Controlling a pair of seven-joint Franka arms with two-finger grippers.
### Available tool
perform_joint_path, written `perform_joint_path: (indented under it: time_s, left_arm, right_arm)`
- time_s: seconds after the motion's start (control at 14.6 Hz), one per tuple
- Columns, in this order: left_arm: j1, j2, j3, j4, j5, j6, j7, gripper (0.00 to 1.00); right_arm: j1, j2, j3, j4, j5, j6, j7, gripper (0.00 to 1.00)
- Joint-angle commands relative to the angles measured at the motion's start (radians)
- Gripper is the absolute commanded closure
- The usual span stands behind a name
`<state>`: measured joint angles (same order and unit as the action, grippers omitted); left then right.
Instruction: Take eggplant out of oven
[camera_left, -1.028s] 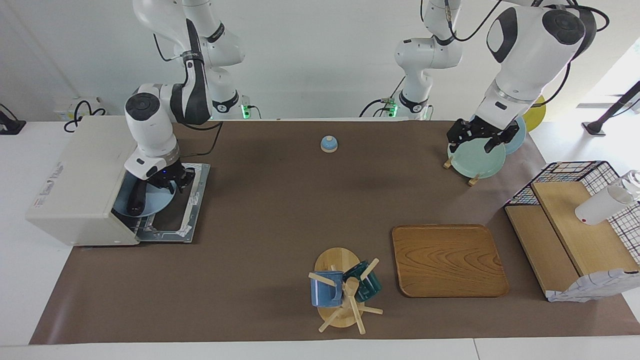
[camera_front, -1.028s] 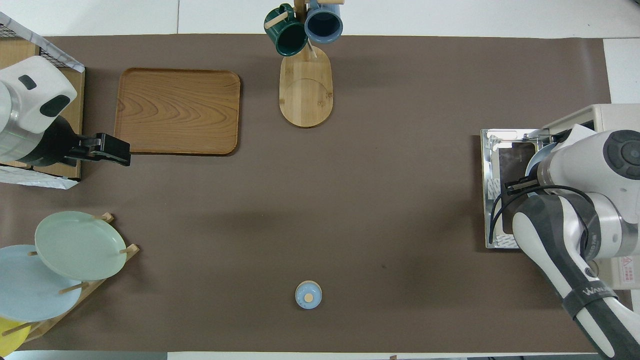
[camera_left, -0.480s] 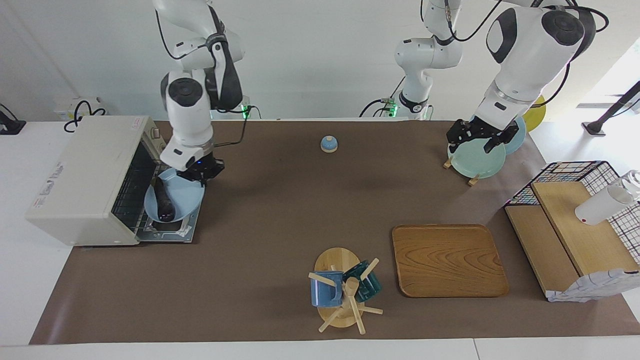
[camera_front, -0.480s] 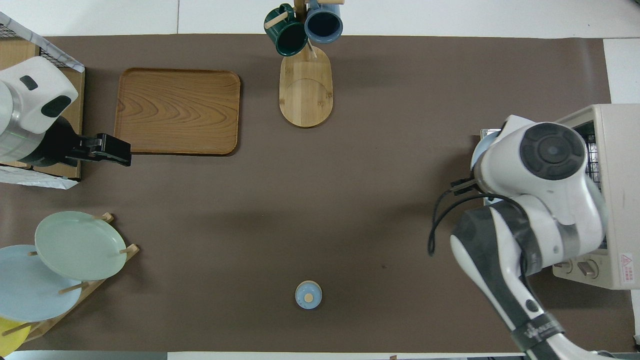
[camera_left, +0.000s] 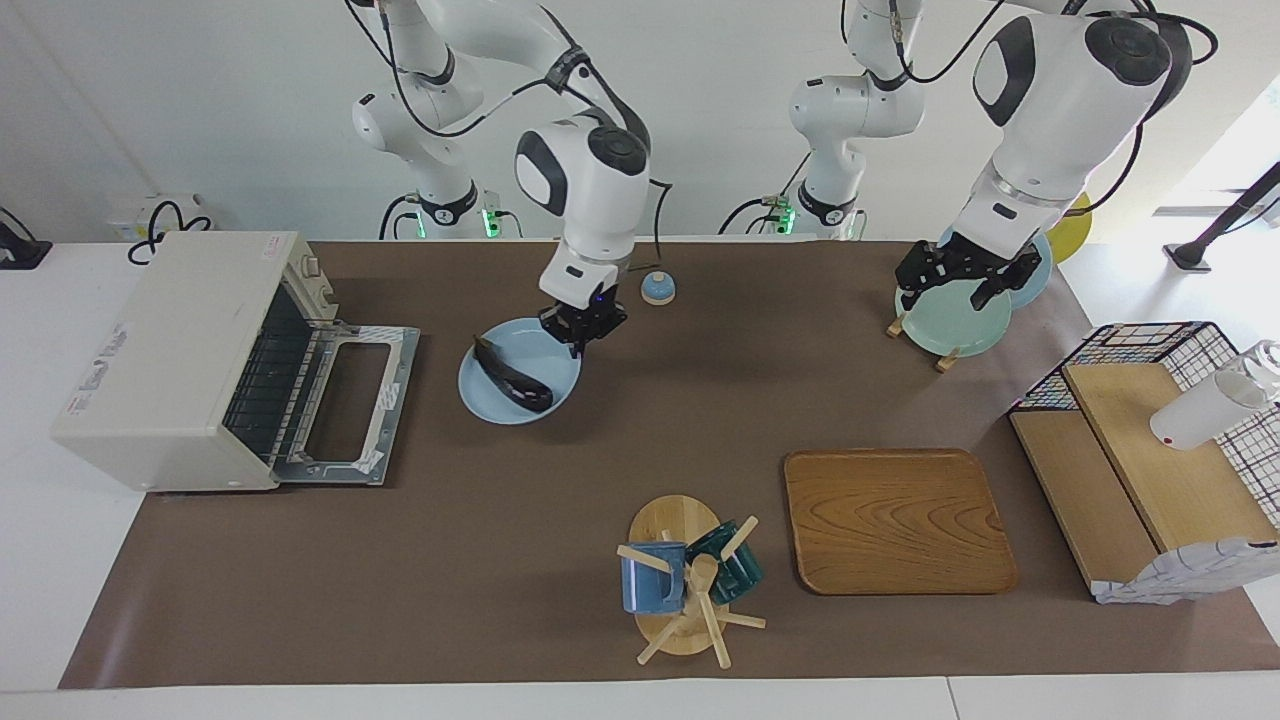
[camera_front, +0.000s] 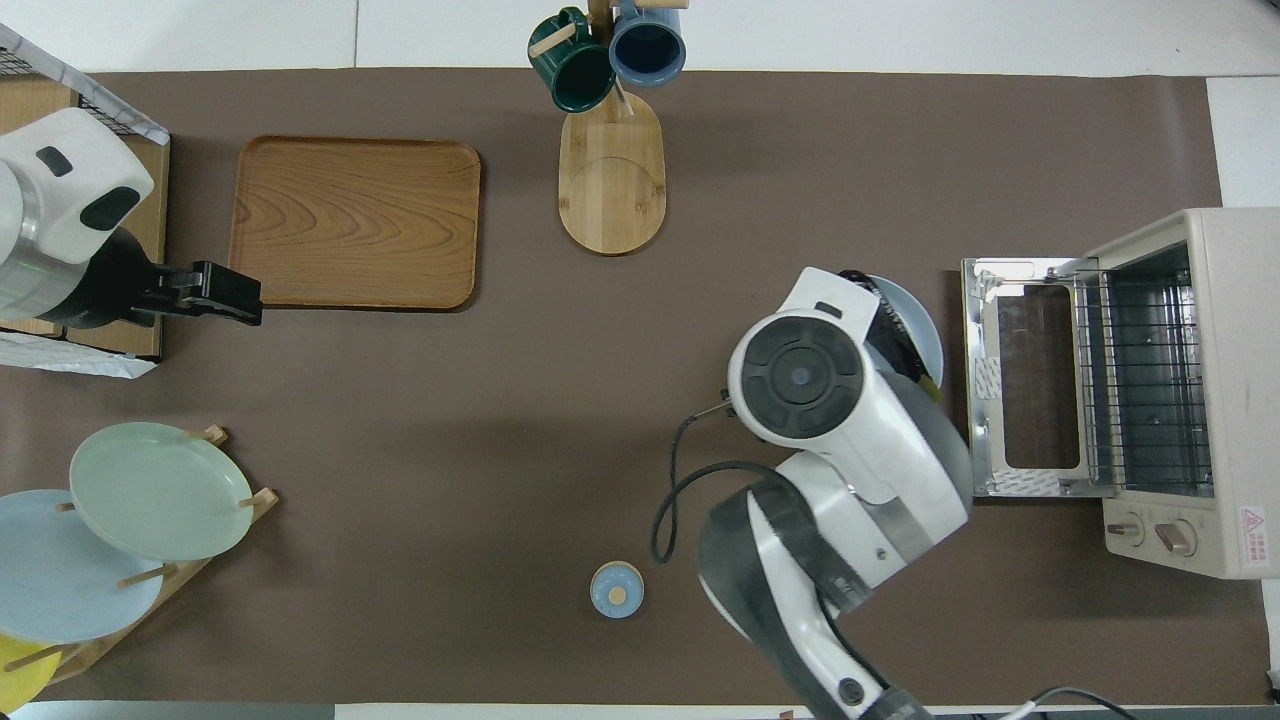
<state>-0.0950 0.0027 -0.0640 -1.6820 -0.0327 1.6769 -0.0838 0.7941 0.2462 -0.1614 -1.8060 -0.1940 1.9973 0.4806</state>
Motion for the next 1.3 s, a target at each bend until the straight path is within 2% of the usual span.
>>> perform_joint_path:
  time_s: [0.0, 0.21, 0.48, 0.62, 0.69, 0.75, 0.89, 0.96, 1.1, 1.23]
  left_arm:
    - [0.009, -0.006, 0.001, -0.024, -0.012, 0.043, -0.010, 0.00]
    - [0.018, 0.003, 0.003, -0.025, -0.012, 0.061, -0.010, 0.00]
    - [0.020, 0.026, 0.003, -0.025, -0.012, 0.098, -0.019, 0.00]
    - [0.017, 0.049, 0.003, -0.025, -0.012, 0.116, -0.049, 0.00]
    - [0.014, 0.052, 0.003, -0.025, -0.012, 0.125, -0.060, 0.00]
    - [0.009, 0.054, 0.003, -0.025, -0.012, 0.129, -0.066, 0.00]
    - [0.005, 0.065, 0.003, -0.025, -0.012, 0.132, -0.070, 0.00]
    - [0.003, 0.068, 0.001, -0.024, -0.012, 0.133, -0.070, 0.00]
    - [0.001, 0.072, 0.001, -0.024, -0.012, 0.147, -0.096, 0.00]
    - [-0.023, 0.086, 0.000, -0.022, -0.025, 0.159, -0.137, 0.00]
  right_arm:
    - [0.042, 0.195, 0.003, 0.200, 0.053, -0.017, 0.126, 1.00]
    - [0.042, 0.220, 0.062, 0.171, 0.068, 0.144, 0.196, 1.00]
    - [0.040, 0.232, 0.094, 0.142, 0.088, 0.234, 0.205, 1.00]
    - [0.025, 0.234, 0.095, 0.143, 0.164, 0.279, 0.208, 1.00]
    - [0.025, 0.237, 0.095, 0.139, 0.204, 0.323, 0.207, 0.90]
    - [0.024, 0.248, 0.095, 0.137, 0.215, 0.354, 0.202, 0.71]
    - [0.010, 0.246, 0.094, 0.151, 0.208, 0.347, 0.188, 0.58]
    - [-0.002, 0.242, 0.092, 0.157, 0.203, 0.342, 0.173, 0.57]
    - [-0.047, 0.228, 0.091, 0.158, 0.199, 0.302, 0.098, 0.60]
    - [-0.093, 0.182, 0.088, 0.160, 0.199, 0.214, 0.000, 0.74]
